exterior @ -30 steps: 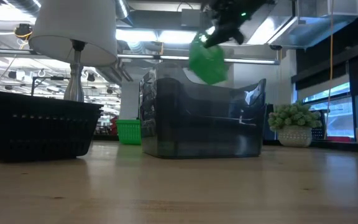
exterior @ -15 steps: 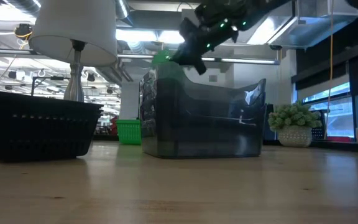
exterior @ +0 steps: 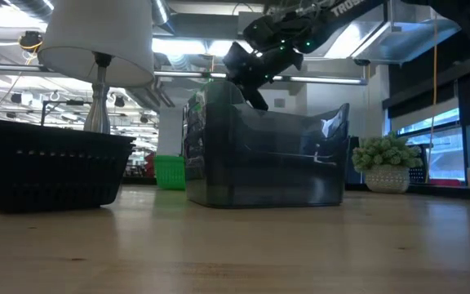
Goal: Stack baskets by color
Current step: Stack the right green bin on top of the left green bin
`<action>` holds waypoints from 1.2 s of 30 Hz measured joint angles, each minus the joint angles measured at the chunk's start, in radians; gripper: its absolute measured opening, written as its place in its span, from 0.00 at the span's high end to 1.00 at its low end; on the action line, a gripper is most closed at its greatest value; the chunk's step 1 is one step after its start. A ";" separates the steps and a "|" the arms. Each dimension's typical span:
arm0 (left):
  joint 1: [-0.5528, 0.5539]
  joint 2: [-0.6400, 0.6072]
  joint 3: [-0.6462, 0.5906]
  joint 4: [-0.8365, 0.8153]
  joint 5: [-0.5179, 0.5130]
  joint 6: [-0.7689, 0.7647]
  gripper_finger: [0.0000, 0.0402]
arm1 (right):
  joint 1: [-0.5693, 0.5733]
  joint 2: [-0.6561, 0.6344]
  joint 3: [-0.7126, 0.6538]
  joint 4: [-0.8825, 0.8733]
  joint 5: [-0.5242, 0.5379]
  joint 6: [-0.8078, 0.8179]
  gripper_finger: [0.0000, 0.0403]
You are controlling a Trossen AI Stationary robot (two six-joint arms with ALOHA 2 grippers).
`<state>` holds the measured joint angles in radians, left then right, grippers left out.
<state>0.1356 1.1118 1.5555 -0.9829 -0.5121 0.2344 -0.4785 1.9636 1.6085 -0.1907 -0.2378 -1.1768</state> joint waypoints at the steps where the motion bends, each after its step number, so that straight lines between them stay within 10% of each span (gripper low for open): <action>1: 0.000 0.000 0.000 0.000 0.000 0.000 0.79 | -0.002 0.000 0.000 -0.016 0.000 -0.006 1.00; 36: 0.000 0.000 0.000 0.005 0.001 -0.026 0.79 | -0.010 0.000 0.049 -0.372 0.205 -0.087 1.00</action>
<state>0.1352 1.1115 1.5555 -0.9775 -0.5114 0.2082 -0.4885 1.9636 1.6571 -0.5632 -0.0326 -1.2639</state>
